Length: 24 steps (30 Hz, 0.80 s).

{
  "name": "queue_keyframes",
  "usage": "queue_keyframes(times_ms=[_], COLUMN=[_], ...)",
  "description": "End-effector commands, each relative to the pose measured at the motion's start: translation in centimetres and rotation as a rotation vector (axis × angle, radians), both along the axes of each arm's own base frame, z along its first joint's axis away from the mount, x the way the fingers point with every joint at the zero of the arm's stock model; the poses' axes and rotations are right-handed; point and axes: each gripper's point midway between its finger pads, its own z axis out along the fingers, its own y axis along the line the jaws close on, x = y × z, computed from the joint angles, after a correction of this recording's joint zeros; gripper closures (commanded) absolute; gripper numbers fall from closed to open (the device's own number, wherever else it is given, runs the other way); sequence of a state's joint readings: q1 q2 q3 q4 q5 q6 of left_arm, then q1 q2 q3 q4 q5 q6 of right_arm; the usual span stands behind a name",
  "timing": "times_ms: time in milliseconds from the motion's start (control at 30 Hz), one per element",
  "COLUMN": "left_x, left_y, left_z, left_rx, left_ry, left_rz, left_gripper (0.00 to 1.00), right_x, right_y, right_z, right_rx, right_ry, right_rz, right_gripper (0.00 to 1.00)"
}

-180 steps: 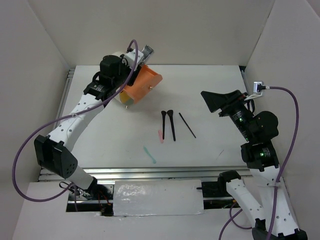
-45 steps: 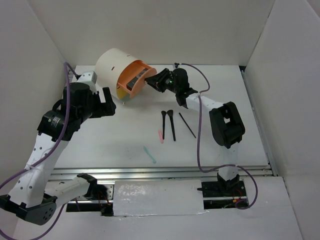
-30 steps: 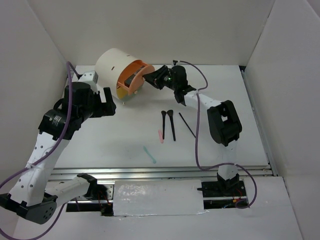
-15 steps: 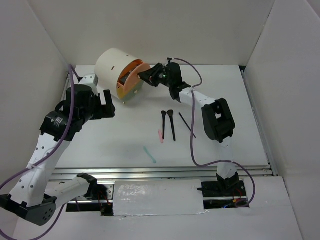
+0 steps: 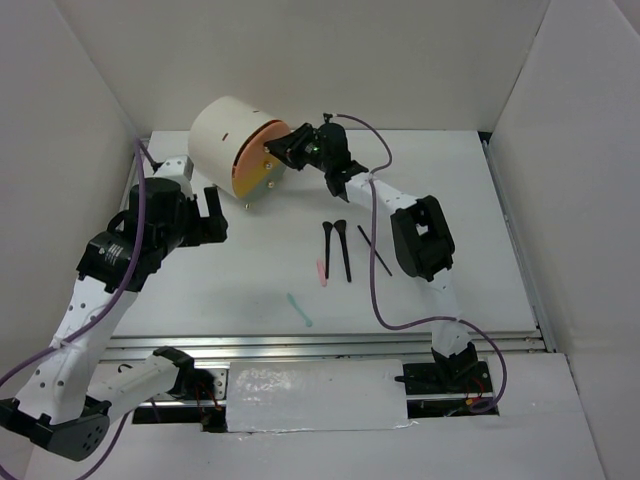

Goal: Organize the makeup

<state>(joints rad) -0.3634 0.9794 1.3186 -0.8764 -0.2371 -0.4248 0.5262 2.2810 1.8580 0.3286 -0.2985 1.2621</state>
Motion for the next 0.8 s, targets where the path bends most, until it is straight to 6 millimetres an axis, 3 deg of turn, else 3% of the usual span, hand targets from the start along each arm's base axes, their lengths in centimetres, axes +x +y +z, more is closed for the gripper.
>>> queue_keyframes(times_ms=[0,167,367,400,433,500,533,567,667,733,767], left_x=[-0.2,-0.3,-0.6,-0.7,-0.8,-0.8,-0.9,-0.9,-1.0,-1.1,-1.2], left_y=[0.3,0.4,0.5,0.7,0.6,0.6,0.6,0.6,0.6,0.5,0.6], left_z=[0.6,0.6,0.6,0.6,0.6,0.6,0.5,0.5,0.7,0.7,0.8], left_rx=[-0.019,-0.015,-0.005,-0.004,-0.005,-0.005,-0.002,-0.003,-0.006,-0.009,-0.010], left_ry=[-0.028,-0.030,-0.028,-0.026,-0.028,-0.026,-0.022,-0.021,-0.022,-0.023,-0.024], left_rz=[0.020,0.019,0.017,0.020,0.019,0.016,0.015,0.014,0.013,0.008,0.006], left_gripper=[0.01,0.01,0.01,0.01,0.01,0.01,0.01,0.01,0.01,0.01,0.01], right_x=[-0.9,-0.3,-0.3,-0.5,-0.6,-1.2,-1.5,-1.9,-2.6,-2.7,-3.0], right_y=[1.8,2.4,2.6,2.5,2.3,1.6,1.1,0.3,-1.9,-3.2,-3.6], right_z=[4.7,4.7,4.5,4.5,3.4,4.7,3.0,5.0,4.9,3.7,4.2], right_rx=[0.085,0.099,0.112,0.111,0.101,0.117,0.099,0.124,0.140,0.130,0.139], right_ry=[-0.084,-0.078,-0.079,-0.078,-0.059,-0.085,-0.057,-0.097,-0.106,-0.087,-0.096], right_rz=[0.018,0.015,0.021,0.019,0.014,0.004,-0.005,-0.023,-0.066,-0.077,-0.074], right_gripper=[0.72,0.71,0.60,0.54,0.51,0.46,0.45,0.44,0.39,0.38,0.38])
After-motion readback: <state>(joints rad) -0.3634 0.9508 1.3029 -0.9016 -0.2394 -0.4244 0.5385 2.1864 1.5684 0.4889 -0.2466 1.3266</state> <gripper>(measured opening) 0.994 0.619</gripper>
